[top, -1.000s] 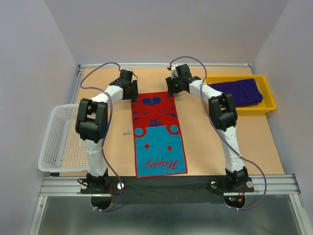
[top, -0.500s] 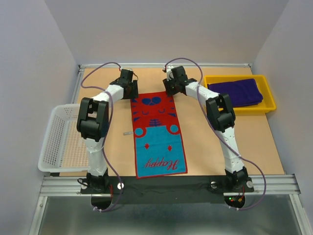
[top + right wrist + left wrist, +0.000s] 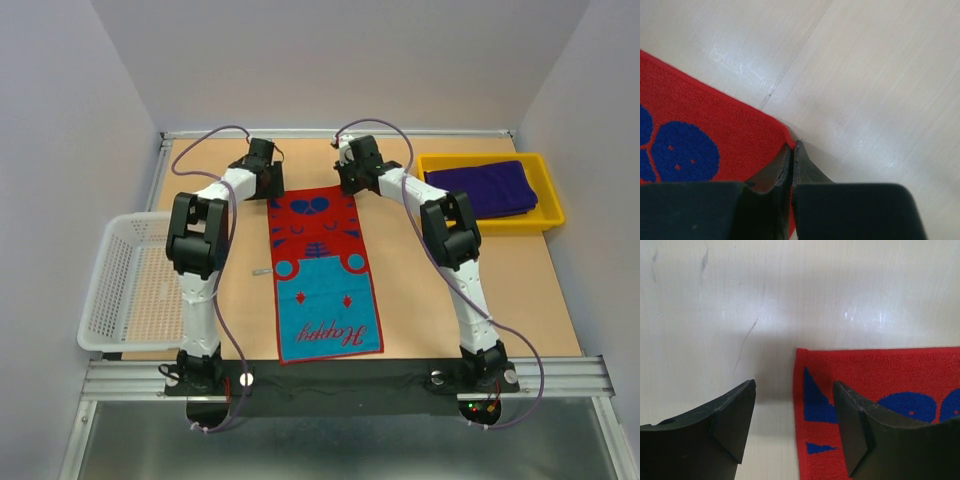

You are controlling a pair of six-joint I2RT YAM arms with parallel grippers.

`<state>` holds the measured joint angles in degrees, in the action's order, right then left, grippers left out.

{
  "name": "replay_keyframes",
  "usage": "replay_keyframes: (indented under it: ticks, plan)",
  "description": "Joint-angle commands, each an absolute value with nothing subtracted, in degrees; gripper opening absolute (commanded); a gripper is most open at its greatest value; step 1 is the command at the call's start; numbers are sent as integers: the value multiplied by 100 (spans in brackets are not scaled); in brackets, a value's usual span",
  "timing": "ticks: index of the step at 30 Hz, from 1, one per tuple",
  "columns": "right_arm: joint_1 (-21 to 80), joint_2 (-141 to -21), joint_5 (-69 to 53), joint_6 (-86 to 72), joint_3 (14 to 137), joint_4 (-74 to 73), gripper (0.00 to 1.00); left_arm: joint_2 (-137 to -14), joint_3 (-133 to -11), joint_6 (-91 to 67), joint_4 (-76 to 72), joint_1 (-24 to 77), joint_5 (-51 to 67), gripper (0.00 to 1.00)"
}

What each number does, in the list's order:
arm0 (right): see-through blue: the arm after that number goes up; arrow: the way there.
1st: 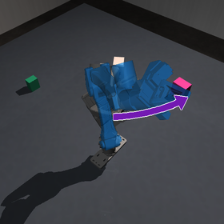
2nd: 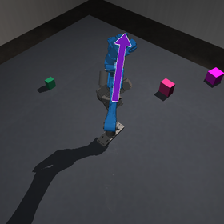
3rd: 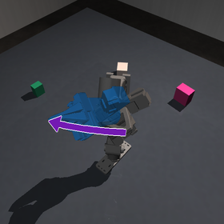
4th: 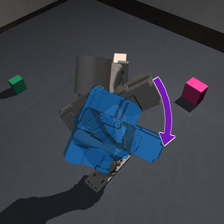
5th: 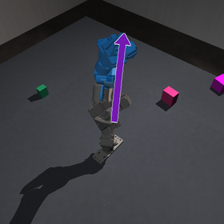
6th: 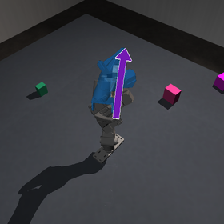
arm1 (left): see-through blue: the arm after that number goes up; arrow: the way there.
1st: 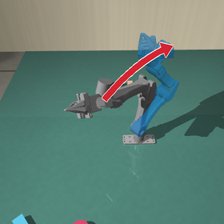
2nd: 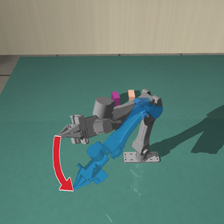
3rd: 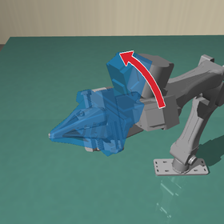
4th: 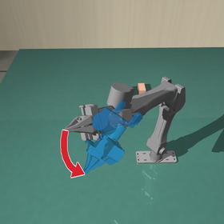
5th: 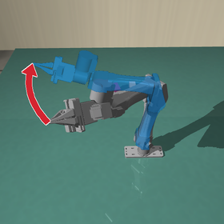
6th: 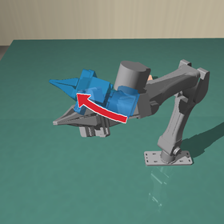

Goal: Fold and stack the towels
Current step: Fold the towel

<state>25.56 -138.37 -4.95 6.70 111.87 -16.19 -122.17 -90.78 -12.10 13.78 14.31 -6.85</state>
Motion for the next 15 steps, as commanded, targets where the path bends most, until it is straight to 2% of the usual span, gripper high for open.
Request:
replay_keyframes:
  ticks: [1, 15]
  plan:
    - [2575, -14124, -457, 809, 10907, -2066, 0, -12357, -9527, -1248, 1520, 1389, -545, 71]
    - [2584, -14027, -597, 861, 10775, -2065, 0, -12858, -9800, -1599, 1845, 1467, -676, 59]
